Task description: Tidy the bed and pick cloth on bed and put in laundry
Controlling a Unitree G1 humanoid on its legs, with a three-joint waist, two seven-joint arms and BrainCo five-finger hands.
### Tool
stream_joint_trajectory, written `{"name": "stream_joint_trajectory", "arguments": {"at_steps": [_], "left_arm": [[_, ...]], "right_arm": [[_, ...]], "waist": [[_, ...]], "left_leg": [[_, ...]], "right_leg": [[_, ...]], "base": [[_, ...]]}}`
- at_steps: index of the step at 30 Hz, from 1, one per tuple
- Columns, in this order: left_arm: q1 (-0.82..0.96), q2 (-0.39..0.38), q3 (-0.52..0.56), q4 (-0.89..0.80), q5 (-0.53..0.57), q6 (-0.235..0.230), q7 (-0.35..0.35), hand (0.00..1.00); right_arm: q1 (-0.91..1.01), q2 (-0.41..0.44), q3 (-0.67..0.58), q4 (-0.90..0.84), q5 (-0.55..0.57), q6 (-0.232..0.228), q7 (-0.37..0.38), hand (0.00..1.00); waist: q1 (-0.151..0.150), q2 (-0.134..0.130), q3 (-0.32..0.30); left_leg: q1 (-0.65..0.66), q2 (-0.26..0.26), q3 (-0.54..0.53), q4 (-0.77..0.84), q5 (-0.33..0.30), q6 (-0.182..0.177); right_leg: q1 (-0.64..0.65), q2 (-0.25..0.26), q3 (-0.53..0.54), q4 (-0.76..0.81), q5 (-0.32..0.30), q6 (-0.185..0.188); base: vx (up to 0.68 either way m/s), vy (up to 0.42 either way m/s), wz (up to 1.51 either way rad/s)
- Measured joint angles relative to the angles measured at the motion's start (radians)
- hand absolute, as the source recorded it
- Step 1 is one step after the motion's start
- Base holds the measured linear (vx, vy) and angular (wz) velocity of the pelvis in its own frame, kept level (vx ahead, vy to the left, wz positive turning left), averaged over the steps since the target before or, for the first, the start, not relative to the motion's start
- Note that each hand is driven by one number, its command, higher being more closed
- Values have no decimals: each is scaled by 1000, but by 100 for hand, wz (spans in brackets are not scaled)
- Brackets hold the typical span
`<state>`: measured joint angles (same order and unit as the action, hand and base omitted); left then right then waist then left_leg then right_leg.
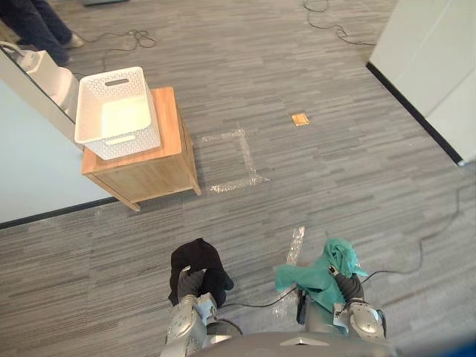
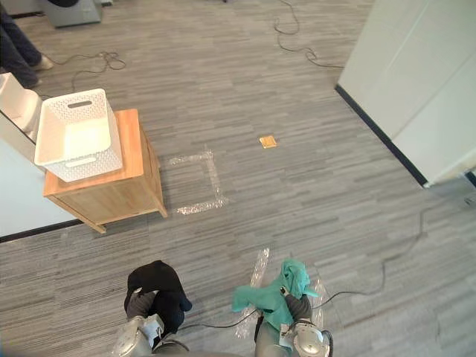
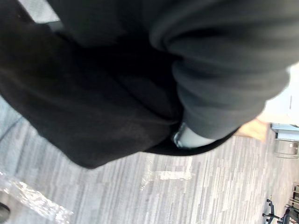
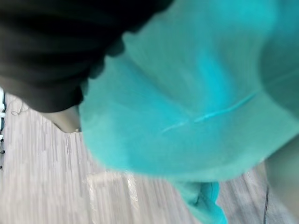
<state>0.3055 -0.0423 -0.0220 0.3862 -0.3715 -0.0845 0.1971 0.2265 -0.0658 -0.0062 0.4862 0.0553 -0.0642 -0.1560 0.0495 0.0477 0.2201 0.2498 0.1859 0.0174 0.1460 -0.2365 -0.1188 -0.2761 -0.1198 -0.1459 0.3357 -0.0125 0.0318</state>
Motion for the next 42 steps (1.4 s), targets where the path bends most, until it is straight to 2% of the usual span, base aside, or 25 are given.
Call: {"name": "stream_joint_trajectory", "arguments": {"at_steps": [1, 2, 6, 8, 9, 10, 12, 14, 17, 19, 21, 22, 25, 27, 28, 29, 30, 32, 33, 34, 35, 36, 38, 40, 42], "left_arm": [[-1, 0, -1, 1, 0, 0, -1, 100], [-5, 0, 1, 1, 0, -2, -1, 100], [-1, -12, 17, 23, -2, -11, -1, 100], [-7, -12, 5, 39, -39, -8, 0, 100], [0, -12, -3, 39, -49, -9, -1, 100], [5, -5, -8, 39, -50, -9, -1, 100], [11, -1, -40, 38, -50, -9, -4, 100], [16, 0, -55, 17, -50, -9, -5, 100], [19, -1, -56, -8, -50, -9, -5, 100], [26, 0, -54, -12, -50, -9, -4, 100], [20, -1, -55, -11, -49, -7, -4, 100], [18, -2, -56, -10, -44, -4, -6, 100], [-2, -5, -42, -20, -30, -4, -2, 100], [-17, -10, -18, -20, -29, 5, -1, 100], [-10, -11, -14, -21, -29, 7, 1, 100], [3, -11, -14, -20, -29, 9, 3, 100], [18, -7, -17, -18, -28, 9, 3, 100], [29, 11, -29, -10, -19, 12, 5, 100], [36, 38, -44, -6, -4, 18, 5, 100], [37, 47, -48, -5, 3, 24, 5, 100], [36, 55, -51, -5, 13, 32, 5, 100], [33, 56, -50, -7, 14, 32, 5, 100], [27, 54, -49, -10, 14, 32, 4, 100], [26, 51, -49, -12, 22, 31, 4, 100], [23, 52, -43, -11, 34, 32, 3, 100]], "right_arm": [[0, 0, 1, -2, 0, 0, 1, 100], [1, -2, 19, -14, 0, 0, 6, 100], [-10, 11, 57, -32, -2, 0, 35, 100], [18, 27, 74, -32, -2, 0, 36, 100], [36, 20, 88, -36, -1, 0, 36, 100], [43, 18, 95, -37, -1, 0, 35, 100], [38, 5, 92, -37, 0, 0, 32, 100], [30, 5, 87, -37, 0, 0, 29, 100], [16, 9, 92, -37, 0, 4, 27, 100], [16, 8, 90, -36, 0, 5, 21, 100], [19, 11, 83, -29, 0, 7, 15, 100], [32, 12, 70, -23, 0, 7, 10, 100], [43, 19, 55, -8, 0, 14, -5, 100], [32, 29, 56, -1, 0, 19, -4, 100], [32, 32, 57, 1, 0, 21, -3, 100], [35, 34, 54, 7, -1, 21, -3, 100], [42, 34, 44, 15, -1, 21, -3, 100], [56, 47, 41, 20, -2, 27, -3, 100], [64, 55, 43, 19, -1, 27, -3, 100], [70, 56, 43, 19, -2, 28, -3, 100], [82, 54, 37, 16, -2, 28, -3, 100], [87, 55, 28, 6, -1, 27, -4, 100], [83, 55, 19, -16, -1, 27, -4, 100], [71, 54, 16, -42, -1, 25, -4, 100], [48, 54, 19, -42, -1, 25, -3, 100]], "waist": [[-4, 0, 0], [-6, -2, -13], [-1, -5, -28], [-14, -12, -27], [-5, -8, -23], [2, -4, -18], [13, 9, -19], [16, 13, -14], [23, 11, 3], [24, 5, 7], [22, -10, 14], [18, -25, 18], [24, -54, 3], [26, -57, 5], [28, -57, 5], [24, -54, 3], [18, -50, -3], [17, -91, -23], [2, -115, -35], [-8, -124, -38], [-13, -123, -38], [-28, -116, -36], [-47, -96, -26], [-47, -72, -12], [-48, -56, -5]], "left_leg": [[16, 4, 0, -22, 33, 6], [22, 21, 1, -22, 72, -8], [-57, 74, -30, 76, 90, -6], [-191, 107, -26, 318, 167, 36], [-232, 133, 2, 439, 243, 43], [-253, 140, -1, 498, 256, 37], [-369, 82, 2, 733, 127, 18], [-433, 24, 42, 766, 46, 20], [-470, -38, 92, 637, -26, 37], [-480, -61, 118, 486, -33, 42], [-476, -83, 174, 293, 16, 68], [-460, -96, 259, 119, 169, 101], [-431, -165, 274, 83, 177, 129], [-444, -170, 288, 160, 132, 138], [-420, -173, 300, 151, 123, 142], [-358, -184, 306, 113, 98, 146], [-288, -196, 302, 43, 55, 173], [-222, -247, 288, -4, 34, 171], [-189, -274, 257, -8, 24, 177], [-175, -278, 240, -3, 17, 179], [-139, -277, 207, -8, 8, 176], [-112, -266, 170, -21, 6, 175], [-85, -238, 130, -33, 6, 172], [-53, -209, 128, -33, -8, 148], [-26, -168, 118, -26, -30, 105]], "right_leg": [[6, -2, -9, 34, -25, -5], [6, 3, -14, 77, -67, -6], [18, 48, -63, 45, -130, -10], [96, 60, -123, -44, -129, -11], [154, 84, -123, -89, -127, -22], [187, 94, -118, -113, -131, -34], [242, 105, -109, -157, -140, -68], [275, 113, -92, -184, -138, -91], [336, 116, -66, -217, -144, -101], [367, 104, -60, -234, -157, -85], [402, 70, -72, -231, -180, -55], [444, 32, -91, -236, -214, -15], [469, -12, -91, -263, -206, 18], [500, -32, -82, -274, -139, 71], [507, -37, -76, -250, -129, 80], [503, -47, -63, -152, -130, 85], [446, -64, -55, 45, -149, 106], [316, -135, -15, 380, -120, 119], [237, -174, 3, 563, -101, 116], [213, -185, -6, 628, -107, 110], [170, -198, -40, 709, -133, 71], [130, -200, -82, 729, -176, 55], [69, -194, -137, 672, -232, 39], [33, -177, -161, 559, -247, 34], [17, -122, -160, 297, -232, 39]], "base": [[293, -403, 67], [193, -297, 45], [111, -265, 27], [110, -217, 59], [127, -223, 25], [162, -230, -15], [181, -157, -25], [142, -63, -15], [205, 7, -31], [274, 102, -15], [360, 166, 18], [476, 222, 35], [382, 148, 37], [453, 179, 30], [355, 170, 8], [383, 206, 5], [359, 202, 11], [338, 132, 29], [371, 56, 56], [412, 13, 75], [412, -18, 81], [391, -31, 85], [356, -81, 84], [355, -134, 48], [356, -233, 32]]}}
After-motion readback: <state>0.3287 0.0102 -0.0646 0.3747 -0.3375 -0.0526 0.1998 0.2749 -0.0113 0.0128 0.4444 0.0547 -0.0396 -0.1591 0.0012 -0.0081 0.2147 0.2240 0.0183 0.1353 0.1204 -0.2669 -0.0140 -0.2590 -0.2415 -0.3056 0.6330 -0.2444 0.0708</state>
